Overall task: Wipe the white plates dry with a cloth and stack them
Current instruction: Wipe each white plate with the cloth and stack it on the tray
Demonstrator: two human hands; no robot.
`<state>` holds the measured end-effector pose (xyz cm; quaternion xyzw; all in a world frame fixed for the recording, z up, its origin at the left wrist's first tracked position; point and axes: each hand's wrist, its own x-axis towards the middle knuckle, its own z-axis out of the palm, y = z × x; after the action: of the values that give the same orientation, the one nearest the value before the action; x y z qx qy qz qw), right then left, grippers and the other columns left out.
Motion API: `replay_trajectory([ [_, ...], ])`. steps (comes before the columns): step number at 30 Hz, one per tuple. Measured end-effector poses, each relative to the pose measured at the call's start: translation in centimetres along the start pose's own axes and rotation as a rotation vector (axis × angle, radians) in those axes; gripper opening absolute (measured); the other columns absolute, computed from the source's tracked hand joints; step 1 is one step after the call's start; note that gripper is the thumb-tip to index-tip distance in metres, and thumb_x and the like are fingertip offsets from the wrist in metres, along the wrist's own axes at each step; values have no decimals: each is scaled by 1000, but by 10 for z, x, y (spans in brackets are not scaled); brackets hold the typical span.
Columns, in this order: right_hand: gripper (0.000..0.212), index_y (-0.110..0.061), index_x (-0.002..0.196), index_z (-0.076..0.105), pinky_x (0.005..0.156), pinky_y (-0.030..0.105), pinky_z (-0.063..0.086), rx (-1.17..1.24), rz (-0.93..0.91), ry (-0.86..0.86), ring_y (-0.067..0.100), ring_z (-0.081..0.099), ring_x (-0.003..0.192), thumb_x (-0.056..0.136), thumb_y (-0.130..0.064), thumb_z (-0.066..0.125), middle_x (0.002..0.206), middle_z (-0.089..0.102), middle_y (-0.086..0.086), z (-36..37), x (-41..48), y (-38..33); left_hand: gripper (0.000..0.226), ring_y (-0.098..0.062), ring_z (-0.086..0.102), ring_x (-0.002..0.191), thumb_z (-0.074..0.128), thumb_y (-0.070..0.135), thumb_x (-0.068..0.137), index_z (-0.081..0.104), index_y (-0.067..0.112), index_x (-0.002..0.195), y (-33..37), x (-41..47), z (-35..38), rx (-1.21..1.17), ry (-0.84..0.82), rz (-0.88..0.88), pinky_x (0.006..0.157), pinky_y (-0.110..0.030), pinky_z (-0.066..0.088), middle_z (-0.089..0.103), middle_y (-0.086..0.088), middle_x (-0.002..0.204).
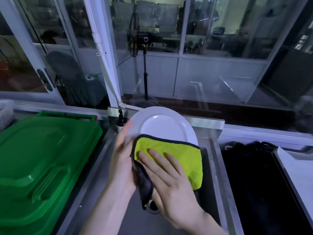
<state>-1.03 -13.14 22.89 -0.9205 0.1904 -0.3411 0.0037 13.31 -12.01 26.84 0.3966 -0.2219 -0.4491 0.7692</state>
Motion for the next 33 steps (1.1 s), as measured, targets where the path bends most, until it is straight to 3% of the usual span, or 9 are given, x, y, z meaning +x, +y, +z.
replay_trajectory([
  [5, 52, -21, 157, 26, 122, 44, 19, 100, 181, 113, 24, 26, 150, 105, -26, 28, 163, 29, -5, -3, -30, 34, 52, -24, 61, 120, 58, 10, 86, 52, 20, 137, 10, -1, -9, 23, -16, 43, 96, -43, 48, 61, -6, 136],
  [10, 52, -16, 153, 35, 122, 50, 23, 427, 552, 189, 15, 24, 151, 102, -14, 33, 160, 34, -7, -23, 20, 69, 43, -18, 60, 117, 57, 25, 81, 66, 40, 121, 7, -4, -13, 157, -77, 13, 99, -39, 44, 69, 9, 117],
  [12, 54, -11, 151, 39, 121, 49, 23, 299, 464, 56, 15, 26, 150, 97, -12, 33, 158, 37, -3, -28, 40, 68, 43, -13, 62, 113, 56, 26, 81, 66, 41, 120, 3, -2, -13, 183, -89, 7, 93, -35, 45, 70, 13, 113],
  [15, 58, -16, 153, 35, 124, 45, 16, 210, 279, -180, 12, 20, 152, 95, -21, 29, 160, 30, -8, -21, 44, 41, 47, -16, 55, 128, 56, 18, 84, 61, 31, 129, -2, 6, -12, 187, -65, 19, 107, -39, 40, 63, 6, 134],
  [19, 49, -11, 148, 43, 122, 37, 19, 305, 153, -152, 12, 30, 148, 101, -18, 33, 157, 40, -7, -13, 10, 22, 43, -21, 63, 118, 54, 9, 92, 57, 21, 133, -7, 18, -25, 72, -5, -24, 89, -32, 53, 62, -6, 135],
  [21, 42, -13, 140, 53, 118, 32, 27, 438, 326, -58, 10, 44, 140, 103, -14, 33, 146, 54, -9, -15, -7, 26, 47, -20, 64, 117, 56, 14, 86, 59, 24, 131, -7, 22, -32, 94, 13, -22, 88, -34, 54, 65, -3, 130],
  [25, 27, -29, 102, 65, 78, 21, 47, 594, 779, 180, -5, 59, 88, 105, -11, 45, 92, 69, -17, -20, -19, 42, 49, -25, 60, 122, 54, 19, 82, 61, 30, 129, -6, 32, -40, 155, 31, -60, 101, -45, 48, 65, -1, 130],
  [28, 33, -24, 102, 63, 77, 19, 48, 560, 836, 245, 6, 62, 88, 97, 0, 41, 93, 68, -11, -19, -17, 48, 55, -30, 54, 128, 51, 20, 83, 53, 22, 138, -2, 40, -47, 187, 6, -67, 106, -51, 44, 59, -7, 138],
  [33, 40, -26, 116, 60, 81, 25, 46, 443, 746, 102, 11, 56, 94, 83, -17, 39, 99, 58, -10, -7, -3, 35, 39, -29, 53, 129, 46, 7, 99, 54, 24, 133, -2, 54, -56, 156, 28, -87, 102, -49, 46, 57, -7, 138],
])
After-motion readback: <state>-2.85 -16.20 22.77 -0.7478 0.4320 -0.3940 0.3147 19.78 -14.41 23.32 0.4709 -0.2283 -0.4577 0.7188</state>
